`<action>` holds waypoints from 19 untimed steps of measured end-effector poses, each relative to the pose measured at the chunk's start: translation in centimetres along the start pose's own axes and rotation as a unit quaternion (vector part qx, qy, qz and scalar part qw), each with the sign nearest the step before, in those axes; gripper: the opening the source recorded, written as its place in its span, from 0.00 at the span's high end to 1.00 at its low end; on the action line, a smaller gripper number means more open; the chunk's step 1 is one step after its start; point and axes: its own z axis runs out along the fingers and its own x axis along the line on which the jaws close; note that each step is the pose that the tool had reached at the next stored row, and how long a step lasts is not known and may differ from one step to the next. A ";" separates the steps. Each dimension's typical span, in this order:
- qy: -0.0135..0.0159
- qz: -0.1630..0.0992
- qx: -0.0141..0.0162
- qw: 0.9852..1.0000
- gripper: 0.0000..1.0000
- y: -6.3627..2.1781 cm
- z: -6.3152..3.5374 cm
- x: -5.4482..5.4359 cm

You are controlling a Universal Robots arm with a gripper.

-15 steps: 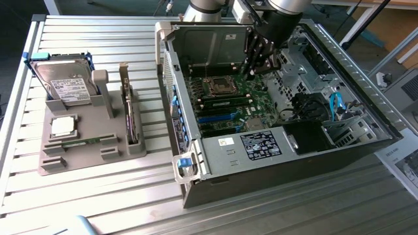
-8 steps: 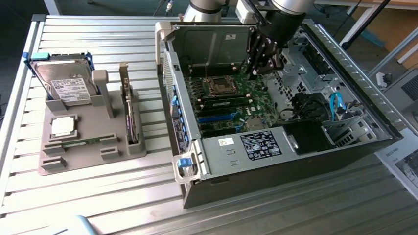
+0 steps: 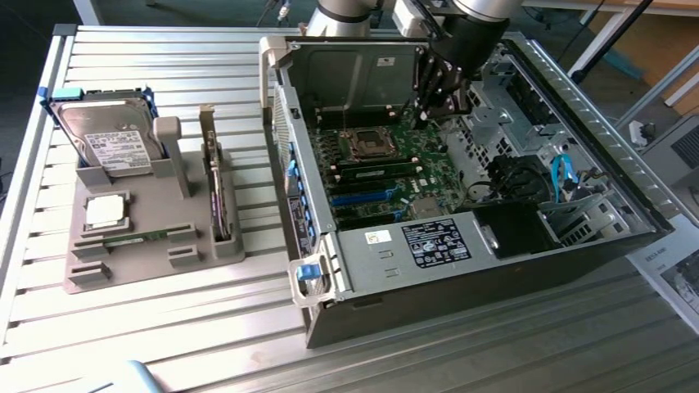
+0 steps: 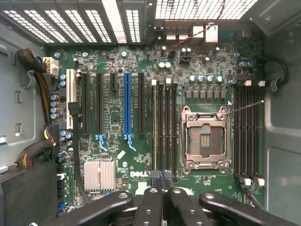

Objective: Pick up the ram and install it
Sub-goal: 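Press down the ram until it locks into place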

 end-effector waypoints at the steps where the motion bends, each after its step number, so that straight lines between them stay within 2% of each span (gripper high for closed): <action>1: 0.000 0.000 0.000 1.000 0.90 0.00 0.00 0.0; 19: 0.000 0.000 0.000 1.000 0.90 0.00 0.00 0.0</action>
